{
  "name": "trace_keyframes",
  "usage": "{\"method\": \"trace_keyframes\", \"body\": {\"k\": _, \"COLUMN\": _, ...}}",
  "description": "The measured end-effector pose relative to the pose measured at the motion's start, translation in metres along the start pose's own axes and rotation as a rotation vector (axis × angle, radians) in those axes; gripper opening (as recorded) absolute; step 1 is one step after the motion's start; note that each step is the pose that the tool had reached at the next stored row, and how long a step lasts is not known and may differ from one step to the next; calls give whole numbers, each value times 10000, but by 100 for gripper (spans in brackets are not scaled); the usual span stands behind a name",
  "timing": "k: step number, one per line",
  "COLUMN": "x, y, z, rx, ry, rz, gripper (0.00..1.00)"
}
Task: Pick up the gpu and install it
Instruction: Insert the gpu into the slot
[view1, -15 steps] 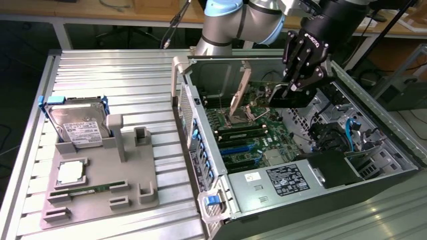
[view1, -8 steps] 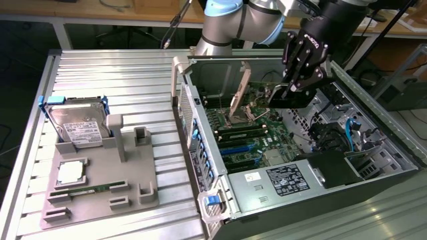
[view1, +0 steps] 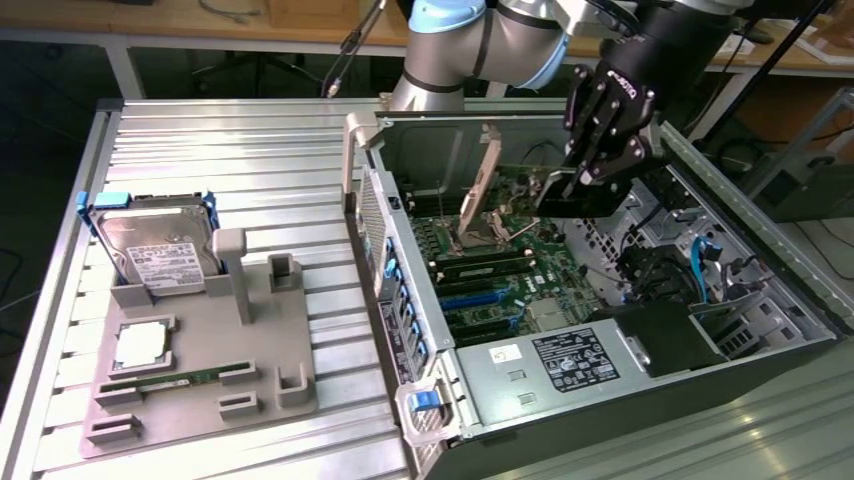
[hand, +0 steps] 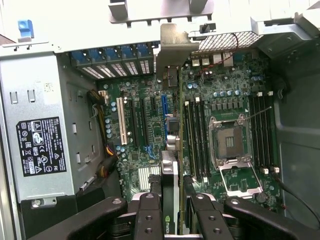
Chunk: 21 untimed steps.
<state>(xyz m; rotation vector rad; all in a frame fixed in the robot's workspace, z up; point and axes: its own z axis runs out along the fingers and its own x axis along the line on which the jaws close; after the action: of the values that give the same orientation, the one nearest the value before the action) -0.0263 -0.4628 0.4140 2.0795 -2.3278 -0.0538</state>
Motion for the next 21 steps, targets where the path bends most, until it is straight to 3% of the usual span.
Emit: {"method": "trace_keyframes", "body": {"k": 21, "x": 0, "y": -2, "z": 61, "rx": 2, "ry": 26, "rz": -63, "gripper": 27}}
